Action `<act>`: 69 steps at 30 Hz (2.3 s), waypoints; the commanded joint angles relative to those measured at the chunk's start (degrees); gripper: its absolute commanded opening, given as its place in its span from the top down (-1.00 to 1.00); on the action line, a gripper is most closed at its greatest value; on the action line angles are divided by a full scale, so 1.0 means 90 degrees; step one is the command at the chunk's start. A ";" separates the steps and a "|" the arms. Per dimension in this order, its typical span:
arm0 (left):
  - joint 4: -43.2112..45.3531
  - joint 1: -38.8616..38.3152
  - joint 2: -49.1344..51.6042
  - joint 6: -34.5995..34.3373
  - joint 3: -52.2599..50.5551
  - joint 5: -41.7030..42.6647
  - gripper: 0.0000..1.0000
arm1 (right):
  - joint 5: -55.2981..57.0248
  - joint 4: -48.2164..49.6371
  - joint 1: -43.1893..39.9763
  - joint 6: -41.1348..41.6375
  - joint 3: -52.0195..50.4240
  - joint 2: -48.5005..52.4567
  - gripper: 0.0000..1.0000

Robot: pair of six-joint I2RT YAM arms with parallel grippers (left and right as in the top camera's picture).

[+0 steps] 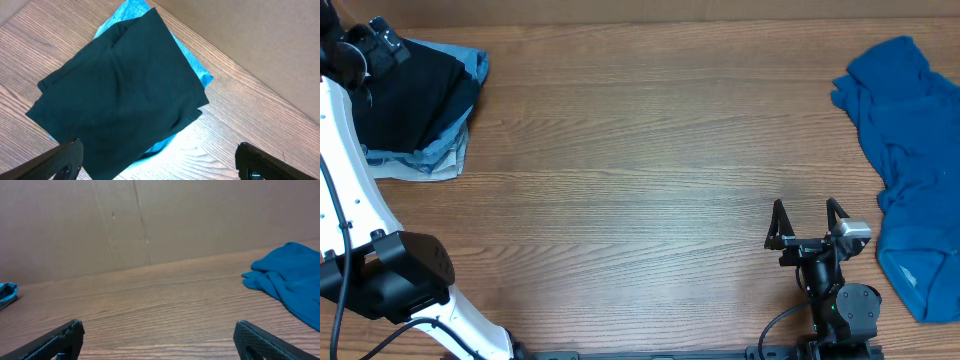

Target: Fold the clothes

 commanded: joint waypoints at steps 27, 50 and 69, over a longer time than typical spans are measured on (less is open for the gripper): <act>0.0002 -0.0265 -0.3461 -0.0032 0.0066 0.0041 -1.00 | 0.0005 0.0036 -0.0022 -0.0012 -0.0068 -0.0056 -1.00; 0.5229 -0.1382 -0.8857 -0.1020 -1.0006 0.0316 -1.00 | 0.0005 0.0036 -0.0022 -0.0012 -0.0068 -0.0056 -1.00; 0.7575 -0.1994 -1.0671 0.0563 -1.3146 0.0287 -1.00 | 0.0005 0.0036 -0.0022 -0.0012 -0.0068 -0.0056 -1.00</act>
